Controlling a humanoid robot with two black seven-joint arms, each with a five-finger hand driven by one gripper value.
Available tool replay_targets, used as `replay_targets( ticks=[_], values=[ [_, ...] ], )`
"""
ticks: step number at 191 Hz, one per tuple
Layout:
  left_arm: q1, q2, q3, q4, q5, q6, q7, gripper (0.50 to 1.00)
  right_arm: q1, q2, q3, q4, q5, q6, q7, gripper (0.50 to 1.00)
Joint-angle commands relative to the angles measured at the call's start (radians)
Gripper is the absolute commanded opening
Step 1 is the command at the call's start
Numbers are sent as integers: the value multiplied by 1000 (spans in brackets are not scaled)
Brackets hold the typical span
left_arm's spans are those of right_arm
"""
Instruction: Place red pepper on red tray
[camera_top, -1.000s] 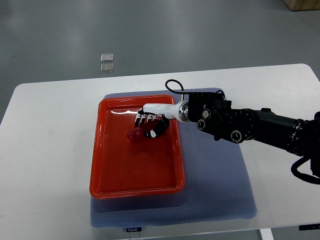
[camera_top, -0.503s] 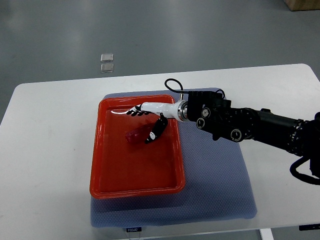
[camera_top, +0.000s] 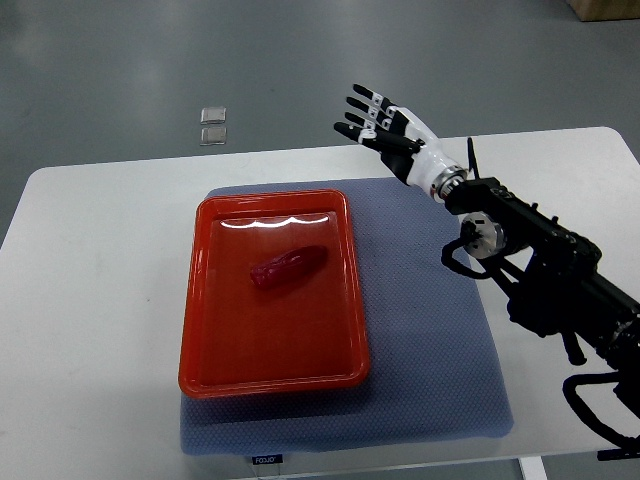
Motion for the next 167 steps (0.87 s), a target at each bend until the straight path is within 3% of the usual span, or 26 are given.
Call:
replay_targets(
  ticks=[1,42,167],
  values=[
    [1,0,0,0,0,1,1,1000,-67,4,64,-21,166,4,2,913],
    [1,0,-1,3,0,1,2,1000,-90,-7,66,-21,340,9,57,915],
    [1,0,-1,3,0,3,2,1000,-84,-42,114,-21,345,70,59,915]
  ],
)
